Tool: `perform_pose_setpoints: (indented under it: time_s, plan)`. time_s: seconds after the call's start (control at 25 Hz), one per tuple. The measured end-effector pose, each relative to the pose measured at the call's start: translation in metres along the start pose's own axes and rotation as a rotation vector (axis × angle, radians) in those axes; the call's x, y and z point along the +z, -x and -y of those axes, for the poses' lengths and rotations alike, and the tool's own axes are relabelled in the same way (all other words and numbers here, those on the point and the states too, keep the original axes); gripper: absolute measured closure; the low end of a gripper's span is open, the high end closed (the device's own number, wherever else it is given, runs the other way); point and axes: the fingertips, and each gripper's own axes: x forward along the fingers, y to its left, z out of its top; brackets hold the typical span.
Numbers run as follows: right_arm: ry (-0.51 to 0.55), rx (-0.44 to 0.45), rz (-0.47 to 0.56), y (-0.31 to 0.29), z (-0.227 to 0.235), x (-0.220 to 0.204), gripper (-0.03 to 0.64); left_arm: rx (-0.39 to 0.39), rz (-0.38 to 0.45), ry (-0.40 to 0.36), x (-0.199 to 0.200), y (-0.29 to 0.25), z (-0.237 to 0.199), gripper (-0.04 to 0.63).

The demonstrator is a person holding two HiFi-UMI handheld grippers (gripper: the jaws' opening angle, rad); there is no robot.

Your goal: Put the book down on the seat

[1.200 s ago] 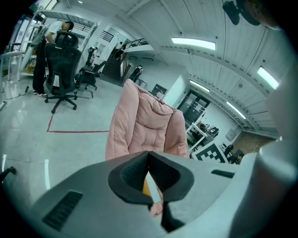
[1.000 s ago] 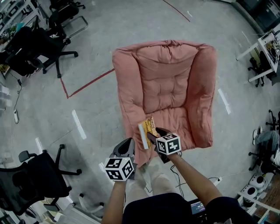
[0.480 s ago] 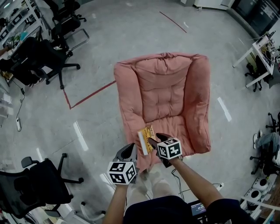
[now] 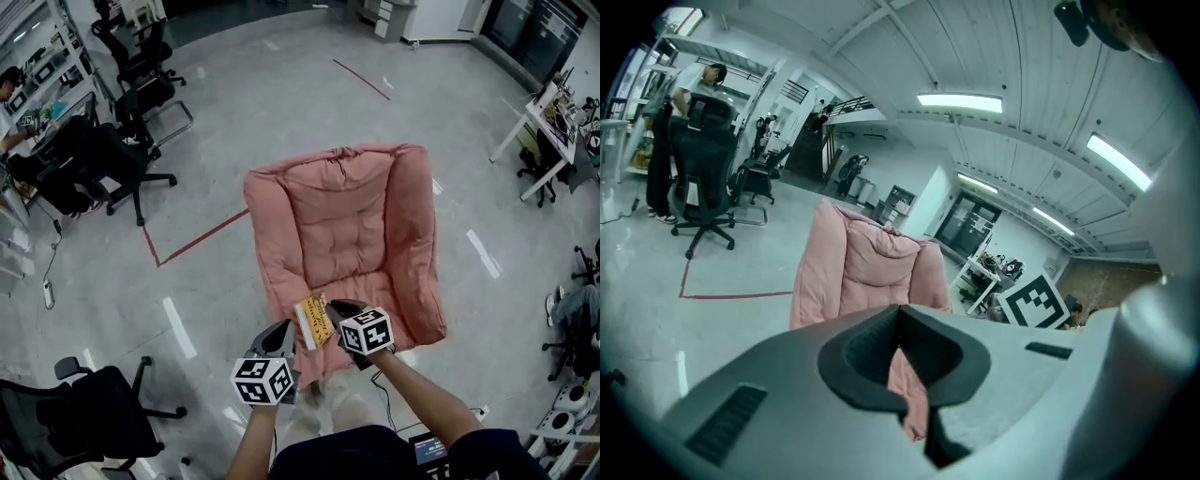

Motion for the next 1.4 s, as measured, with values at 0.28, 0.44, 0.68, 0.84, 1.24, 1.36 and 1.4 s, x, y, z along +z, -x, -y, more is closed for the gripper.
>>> perform_pose_setpoints:
  time_s: [0.28,0.44,0.68,0.84,1.24,1.36,1.4]
  plan:
    - [0.049,0.01,0.094,0.032,-0.012,0.034,0.597,-0.003,0.05,-0.031,0.027,0.013,0.013,0.589]
    - [0.083,0.016,0.149,0.047,-0.019,0.051,0.597,-0.005,0.083,-0.036,0.041,0.021,0.018,0.589]
    - [0.114,0.027,0.231,0.068,-0.035,0.082,0.597,-0.023,0.125,-0.071,0.064,0.031,0.026,0.59]
    - [0.126,0.018,0.28,0.087,-0.043,0.099,0.597,-0.045,0.15,-0.1,0.081,0.038,0.034,0.59]
    - [0.125,0.008,0.381,0.126,-0.063,0.128,0.597,-0.086,0.212,-0.173,0.117,0.067,0.05,0.591]
    - [0.122,-0.017,0.388,0.131,-0.064,0.128,0.597,-0.092,0.217,-0.18,0.121,0.074,0.05,0.591]
    - [0.117,-0.023,0.39,0.132,-0.063,0.126,0.597,-0.095,0.216,-0.181,0.12,0.075,0.05,0.591]
